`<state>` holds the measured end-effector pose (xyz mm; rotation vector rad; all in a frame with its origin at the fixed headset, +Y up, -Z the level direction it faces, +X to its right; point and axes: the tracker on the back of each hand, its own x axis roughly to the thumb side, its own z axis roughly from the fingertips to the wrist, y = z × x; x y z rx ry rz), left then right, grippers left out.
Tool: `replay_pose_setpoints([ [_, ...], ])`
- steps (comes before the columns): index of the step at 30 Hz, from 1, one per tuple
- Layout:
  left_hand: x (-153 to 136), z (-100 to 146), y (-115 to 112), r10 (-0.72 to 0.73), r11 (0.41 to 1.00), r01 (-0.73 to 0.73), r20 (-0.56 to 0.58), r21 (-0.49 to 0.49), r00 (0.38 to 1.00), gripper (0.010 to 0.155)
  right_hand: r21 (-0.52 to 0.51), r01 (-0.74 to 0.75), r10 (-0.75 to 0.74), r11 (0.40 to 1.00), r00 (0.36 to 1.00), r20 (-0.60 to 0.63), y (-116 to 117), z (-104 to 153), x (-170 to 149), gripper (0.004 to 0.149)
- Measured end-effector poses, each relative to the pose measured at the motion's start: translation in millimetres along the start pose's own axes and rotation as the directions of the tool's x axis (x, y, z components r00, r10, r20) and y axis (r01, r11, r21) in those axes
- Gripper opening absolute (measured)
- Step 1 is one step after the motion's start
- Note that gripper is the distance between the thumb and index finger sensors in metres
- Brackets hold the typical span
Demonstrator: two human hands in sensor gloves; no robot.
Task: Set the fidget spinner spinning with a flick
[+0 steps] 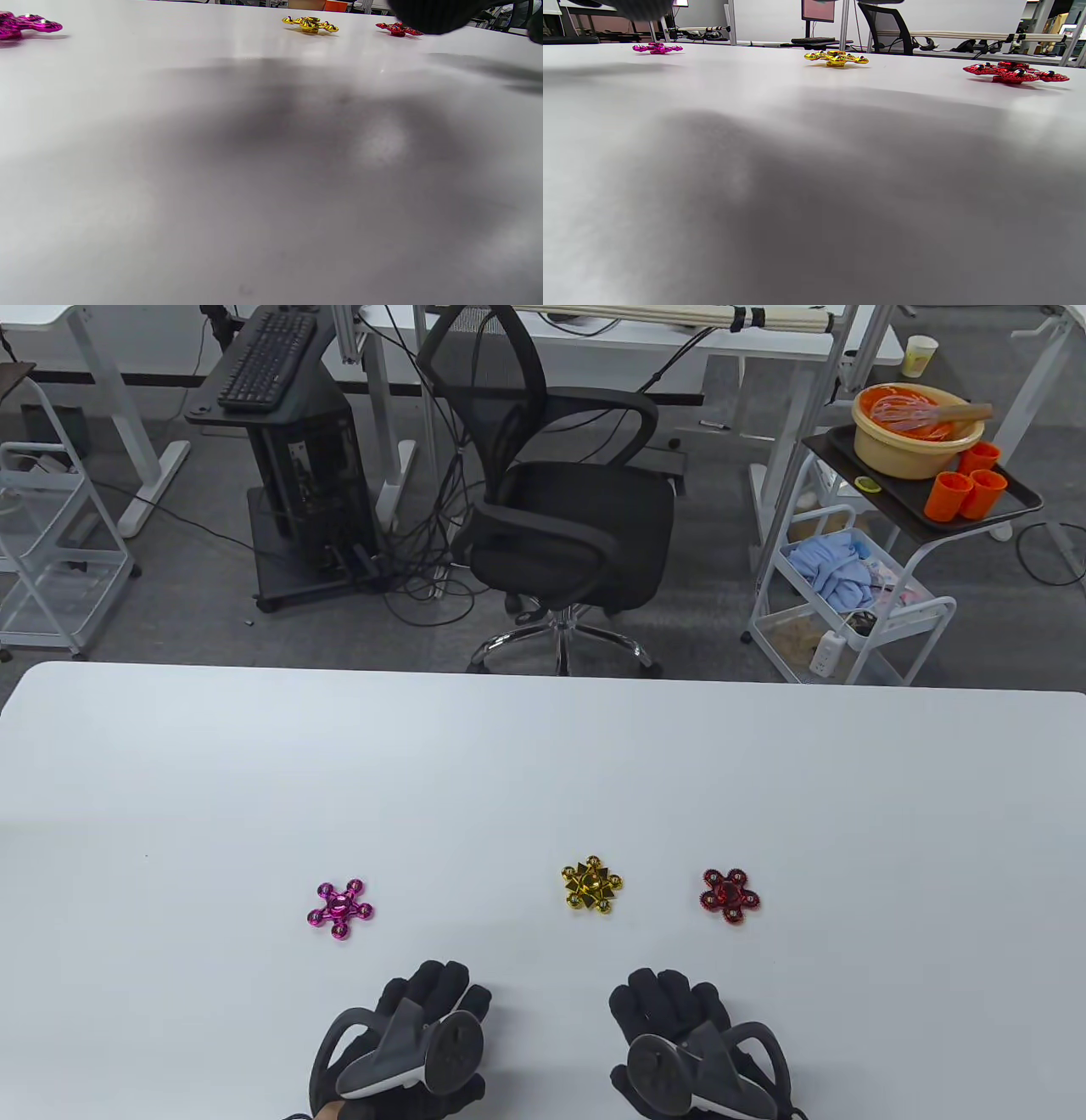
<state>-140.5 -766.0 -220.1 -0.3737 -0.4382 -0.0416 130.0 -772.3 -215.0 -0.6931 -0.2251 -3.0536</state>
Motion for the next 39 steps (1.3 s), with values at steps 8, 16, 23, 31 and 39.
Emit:
replay_pose_setpoints([
  [8, 0.1, -0.6, 0.0, 0.000, 1.000, 0.000, -0.005, -0.005, 1.000, 0.083, 0.002, 0.000, 0.000, 1.000, 1.000, 0.010, 0.3, 0.7, 0.6, 0.074],
  [16, 0.7, -1.0, 0.3, -0.004, 1.000, 0.004, -0.006, -0.011, 1.000, 0.083, 0.003, 0.000, 0.000, 1.000, 1.000, 0.014, 0.4, 1.5, 1.2, 0.074],
  [23, -0.4, -1.3, 1.0, -0.002, 1.000, 0.001, -0.015, -0.013, 1.000, 0.083, 0.005, 0.001, -0.001, 1.000, 1.000, 0.019, 0.4, 2.1, 1.5, 0.074],
  [31, -15.9, -0.5, 9.4, 0.039, 0.999, -0.038, -0.060, 0.013, 0.997, 0.083, 0.014, 0.000, -0.001, 1.000, 0.999, 0.047, 0.5, 2.6, 5.2, 0.074],
  [39, -70.6, -3.1, 37.1, 0.131, 0.990, -0.118, -0.185, 0.078, 0.974, 0.084, 0.023, 0.000, -0.002, 1.000, 0.998, 0.064, 0.5, 2.9, 7.2, 0.073],
])
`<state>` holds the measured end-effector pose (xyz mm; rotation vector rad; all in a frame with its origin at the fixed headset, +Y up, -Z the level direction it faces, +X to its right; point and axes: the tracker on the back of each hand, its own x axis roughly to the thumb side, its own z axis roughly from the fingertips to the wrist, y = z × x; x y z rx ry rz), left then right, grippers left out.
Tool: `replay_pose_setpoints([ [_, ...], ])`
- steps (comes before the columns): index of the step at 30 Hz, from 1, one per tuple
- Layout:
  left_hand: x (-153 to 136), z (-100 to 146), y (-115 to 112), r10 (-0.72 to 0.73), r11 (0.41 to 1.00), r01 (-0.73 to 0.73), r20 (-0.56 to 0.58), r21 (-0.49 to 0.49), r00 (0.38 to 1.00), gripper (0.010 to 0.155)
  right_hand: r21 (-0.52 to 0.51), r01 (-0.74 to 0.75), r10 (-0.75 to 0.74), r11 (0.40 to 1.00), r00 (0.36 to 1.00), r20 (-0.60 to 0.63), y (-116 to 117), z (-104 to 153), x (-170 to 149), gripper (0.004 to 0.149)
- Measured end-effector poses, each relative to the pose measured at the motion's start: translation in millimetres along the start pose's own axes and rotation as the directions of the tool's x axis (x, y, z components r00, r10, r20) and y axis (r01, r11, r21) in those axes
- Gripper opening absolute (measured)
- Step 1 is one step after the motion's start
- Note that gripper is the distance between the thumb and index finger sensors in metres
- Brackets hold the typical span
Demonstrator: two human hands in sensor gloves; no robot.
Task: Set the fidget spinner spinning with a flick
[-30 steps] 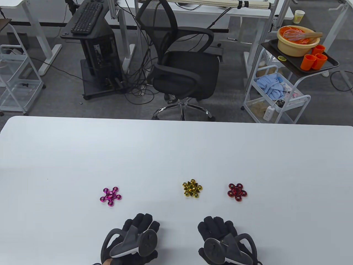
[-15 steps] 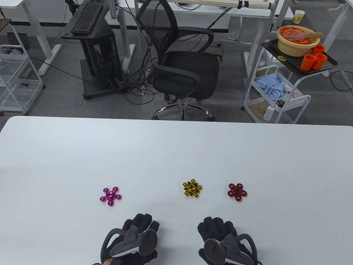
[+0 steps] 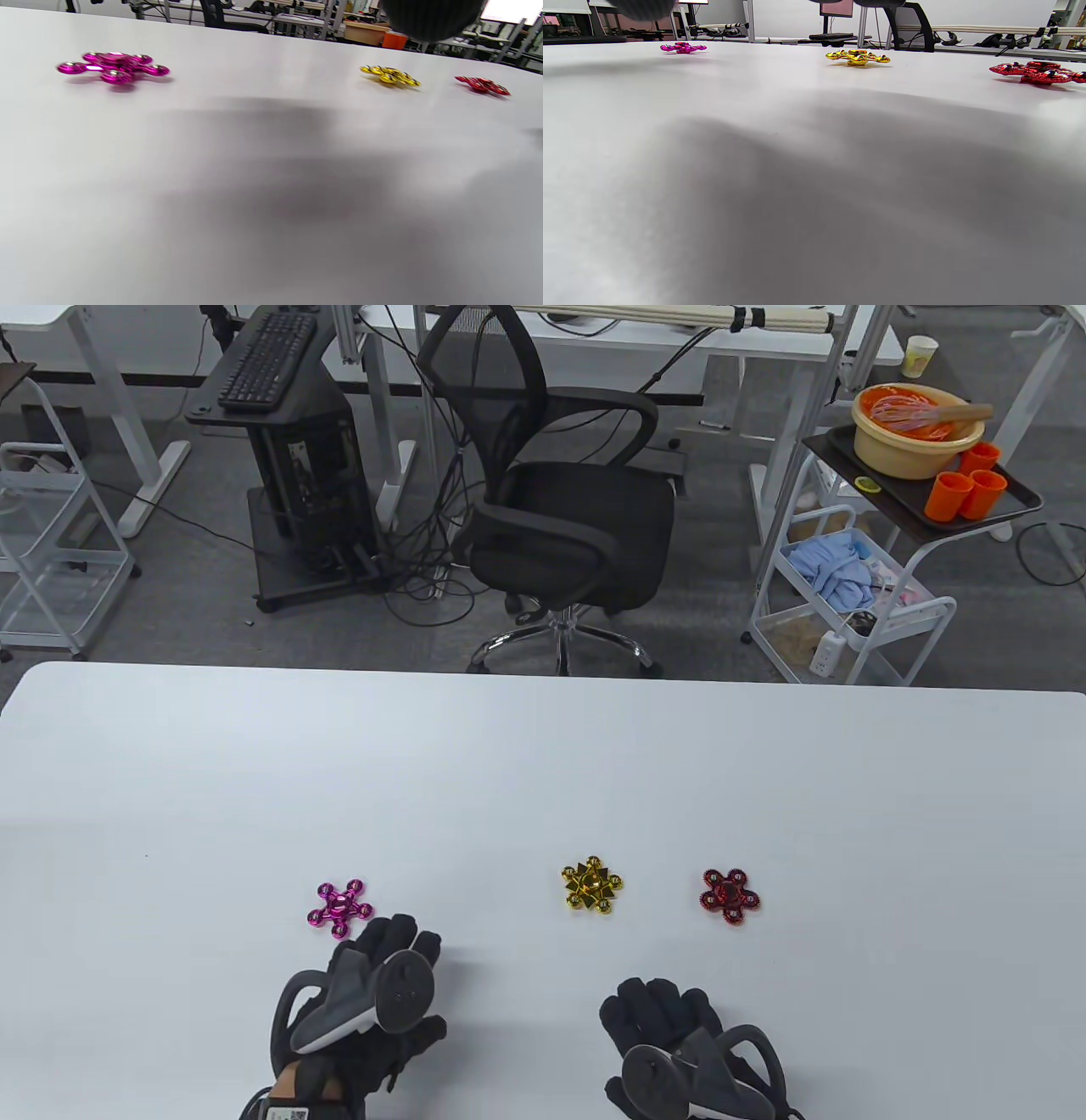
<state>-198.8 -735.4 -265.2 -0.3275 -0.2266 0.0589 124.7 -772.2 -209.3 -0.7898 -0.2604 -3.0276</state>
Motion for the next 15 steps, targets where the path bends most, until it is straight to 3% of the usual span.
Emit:
replay_pose_setpoints([
  [7, -63.8, -25.0, 19.6, 0.100, 0.995, -0.101, -0.161, 0.001, 0.982, 0.086, 0.026, 0.020, -0.021, 0.999, 1.000, 0.006, 1.3, 0.2, -2.1, 0.073],
  [15, -95.2, -59.2, 14.3, 0.128, 0.986, -0.149, -0.253, -0.068, 0.959, 0.089, 0.044, 0.034, -0.035, 0.998, 0.999, 0.019, 2.1, -0.6, -1.7, 0.073],
])
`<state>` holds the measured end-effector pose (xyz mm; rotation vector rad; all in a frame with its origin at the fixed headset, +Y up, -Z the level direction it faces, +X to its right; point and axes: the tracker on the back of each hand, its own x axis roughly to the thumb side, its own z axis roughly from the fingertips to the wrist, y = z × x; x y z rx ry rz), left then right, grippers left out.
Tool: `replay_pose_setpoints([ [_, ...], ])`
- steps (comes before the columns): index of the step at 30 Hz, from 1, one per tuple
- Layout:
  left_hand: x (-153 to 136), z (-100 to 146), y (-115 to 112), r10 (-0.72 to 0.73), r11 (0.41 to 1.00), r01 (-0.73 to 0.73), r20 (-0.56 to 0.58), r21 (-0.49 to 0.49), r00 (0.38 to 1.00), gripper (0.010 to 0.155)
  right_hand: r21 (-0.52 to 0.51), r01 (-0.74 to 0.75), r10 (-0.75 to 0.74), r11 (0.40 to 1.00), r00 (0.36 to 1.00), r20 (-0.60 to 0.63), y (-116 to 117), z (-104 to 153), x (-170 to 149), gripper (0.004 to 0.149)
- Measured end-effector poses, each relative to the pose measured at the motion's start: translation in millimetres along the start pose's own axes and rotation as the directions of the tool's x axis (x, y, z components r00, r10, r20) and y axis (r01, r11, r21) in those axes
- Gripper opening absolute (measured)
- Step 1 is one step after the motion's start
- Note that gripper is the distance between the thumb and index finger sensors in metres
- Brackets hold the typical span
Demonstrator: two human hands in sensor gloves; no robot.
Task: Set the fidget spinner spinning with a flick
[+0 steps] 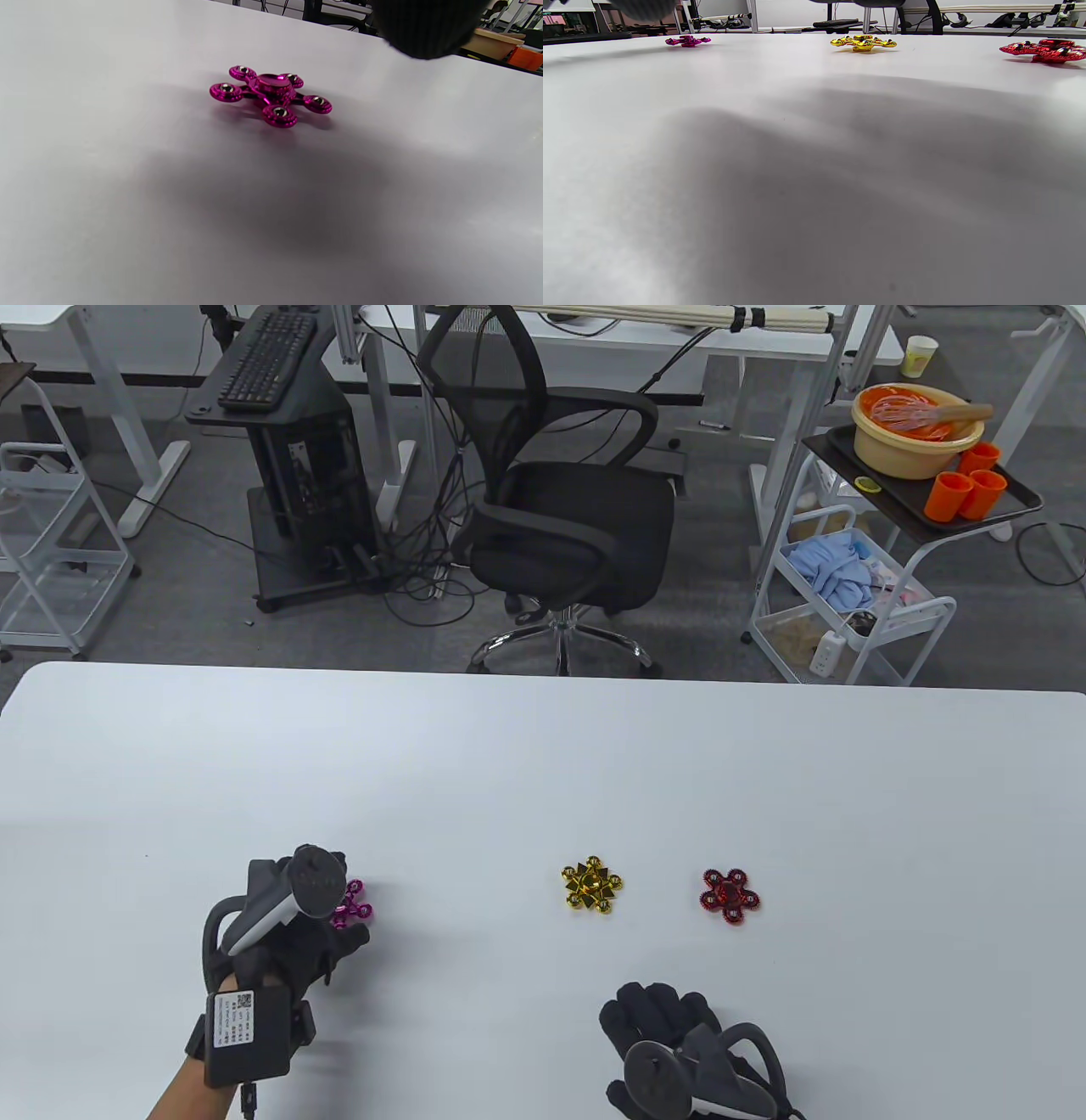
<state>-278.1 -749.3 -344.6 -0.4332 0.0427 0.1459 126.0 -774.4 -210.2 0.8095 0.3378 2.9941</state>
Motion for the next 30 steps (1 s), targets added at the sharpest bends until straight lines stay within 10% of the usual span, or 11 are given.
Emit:
replay_pose_setpoints([
  [30, -10.6, -40.4, -19.8, -0.025, 0.994, 0.019, -0.057, -0.104, 0.998, 0.090, 0.038, 0.036, -0.037, 0.999, 0.999, 0.022, 1.5, -1.2, 0.9, 0.073],
])
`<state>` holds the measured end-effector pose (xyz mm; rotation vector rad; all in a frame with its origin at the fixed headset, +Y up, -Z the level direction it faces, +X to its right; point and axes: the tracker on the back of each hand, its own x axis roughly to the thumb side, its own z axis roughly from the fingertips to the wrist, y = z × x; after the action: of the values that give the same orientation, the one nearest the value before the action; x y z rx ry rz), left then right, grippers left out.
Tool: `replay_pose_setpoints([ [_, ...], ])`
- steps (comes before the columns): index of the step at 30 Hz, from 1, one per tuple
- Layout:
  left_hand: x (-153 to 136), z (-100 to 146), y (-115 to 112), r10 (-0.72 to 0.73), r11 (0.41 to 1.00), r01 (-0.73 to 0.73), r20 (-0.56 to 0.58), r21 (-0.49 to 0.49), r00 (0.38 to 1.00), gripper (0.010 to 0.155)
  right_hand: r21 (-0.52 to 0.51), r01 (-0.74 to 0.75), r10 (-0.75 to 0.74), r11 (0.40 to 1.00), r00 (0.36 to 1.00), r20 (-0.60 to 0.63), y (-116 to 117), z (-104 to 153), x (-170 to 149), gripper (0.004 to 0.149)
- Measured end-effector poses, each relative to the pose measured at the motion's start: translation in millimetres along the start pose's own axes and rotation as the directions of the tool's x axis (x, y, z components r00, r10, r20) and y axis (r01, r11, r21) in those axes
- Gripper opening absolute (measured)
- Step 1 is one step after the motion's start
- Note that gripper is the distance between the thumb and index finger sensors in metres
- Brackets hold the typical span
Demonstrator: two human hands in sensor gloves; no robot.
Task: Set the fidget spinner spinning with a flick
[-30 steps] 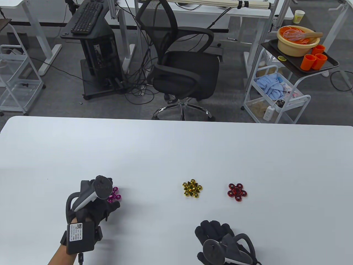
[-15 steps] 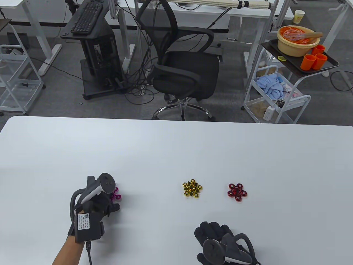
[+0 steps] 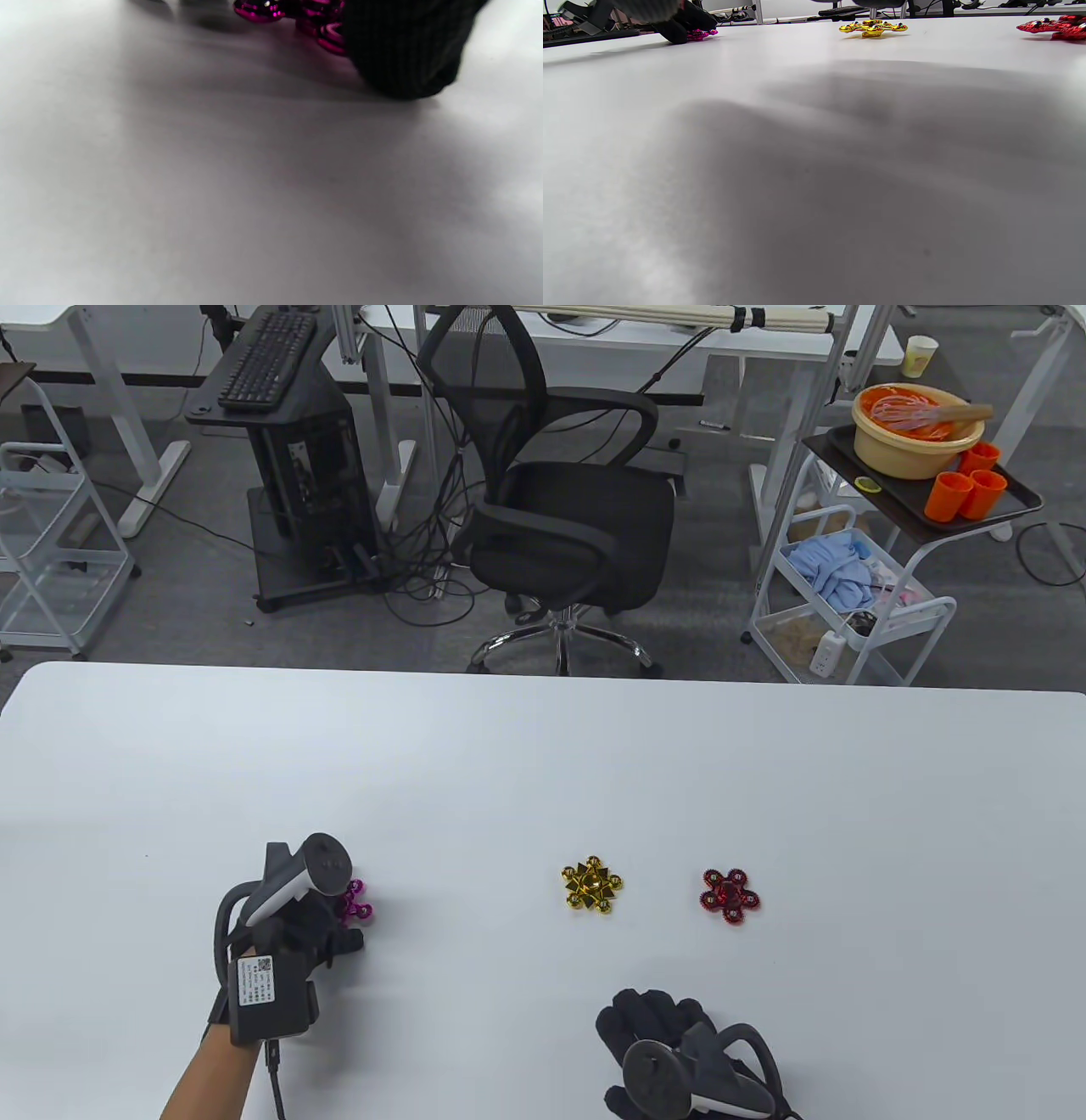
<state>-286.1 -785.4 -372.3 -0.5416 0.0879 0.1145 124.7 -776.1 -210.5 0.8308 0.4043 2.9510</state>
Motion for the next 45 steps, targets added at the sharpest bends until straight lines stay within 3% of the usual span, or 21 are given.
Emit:
replay_pose_setpoints([
  [8, 5.8, 3.5, -0.1, -0.069, 0.996, 0.068, 0.006, 0.049, 0.998, 0.081, 0.011, 0.006, -0.006, 1.000, 1.000, 0.001, 0.6, -0.3, 0.5, 0.073],
  [16, 25.8, 15.4, -4.5, -0.264, 0.956, 0.257, 0.029, 0.142, 0.964, 0.074, 0.006, 0.003, -0.003, 1.000, 1.000, 0.003, 0.4, -0.2, 1.3, 0.073],
  [24, 41.0, 20.0, -8.4, -0.330, 0.922, 0.316, 0.030, 0.224, 0.943, 0.070, 0.002, -0.002, 0.002, 1.000, 1.000, 0.005, 0.2, 0.2, 2.0, 0.073],
  [29, 33.9, 25.6, -2.7, -0.265, 0.937, 0.245, 0.053, 0.248, 0.963, 0.072, 0.000, -0.001, 0.001, 1.000, 1.000, 0.005, 0.2, 0.5, 1.4, 0.073],
  [36, 43.7, 65.8, -0.1, -0.187, 0.953, 0.121, 0.226, 0.277, 0.956, 0.074, 0.008, 0.000, -0.001, 1.000, 1.000, 0.012, 0.2, 0.4, 1.7, 0.073],
  [45, 93.5, 110.0, -39.4, -0.302, 0.939, 0.201, 0.387, 0.280, 0.871, 0.074, 0.003, -0.009, 0.009, 1.000, 1.000, 0.009, 0.0, 1.0, 4.4, 0.073],
])
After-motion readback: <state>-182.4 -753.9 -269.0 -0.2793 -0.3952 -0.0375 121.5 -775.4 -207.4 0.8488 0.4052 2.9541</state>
